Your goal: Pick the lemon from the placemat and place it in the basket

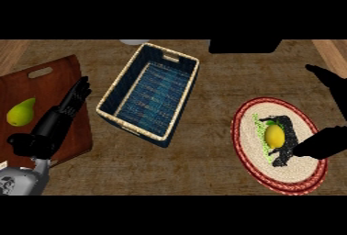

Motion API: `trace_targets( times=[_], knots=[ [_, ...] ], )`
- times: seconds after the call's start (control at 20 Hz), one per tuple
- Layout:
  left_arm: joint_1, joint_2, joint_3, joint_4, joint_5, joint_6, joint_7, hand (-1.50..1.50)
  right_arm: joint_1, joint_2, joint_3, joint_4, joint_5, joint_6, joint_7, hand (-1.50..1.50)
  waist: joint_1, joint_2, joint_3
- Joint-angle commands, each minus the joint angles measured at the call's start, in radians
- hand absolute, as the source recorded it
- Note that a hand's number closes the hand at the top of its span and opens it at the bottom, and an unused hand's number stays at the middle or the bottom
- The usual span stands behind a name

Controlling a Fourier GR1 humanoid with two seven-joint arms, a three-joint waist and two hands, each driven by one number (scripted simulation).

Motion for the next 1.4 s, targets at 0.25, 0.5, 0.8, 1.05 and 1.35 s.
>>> trace_targets(
  times=[0.25,0.5,0.8,1.05,1.35],
  knots=[
    [-0.033,-0.043,0.024,-0.008,-0.024,-0.014,0.037,0.0,0.119,-0.074,-0.114,-0.164,-0.077,0.085,0.152,-1.5,0.012,0.008,0.003],
    [-0.057,-0.065,0.057,0.051,-0.037,-0.051,0.015,0.0,0.232,0.043,-0.099,-0.224,0.063,-0.028,0.094,-1.5,0.01,0.009,0.003],
    [0.052,-0.064,0.073,-0.036,-0.086,-0.077,-0.026,0.0,0.311,0.136,-0.118,-0.077,0.22,-0.077,-0.119,-1.5,0.02,0.01,0.003],
    [-0.05,-0.122,0.076,-0.037,-0.122,-0.055,0.078,0.0,0.266,0.241,-0.051,0.128,0.384,-0.155,-0.253,-1.5,0.022,0.011,0.004],
    [-0.018,-0.134,0.118,-0.001,-0.119,-0.131,0.051,0.0,0.384,0.312,-0.037,0.15,0.513,-0.245,-0.363,-1.5,0.017,0.011,0.003]
  ],
)
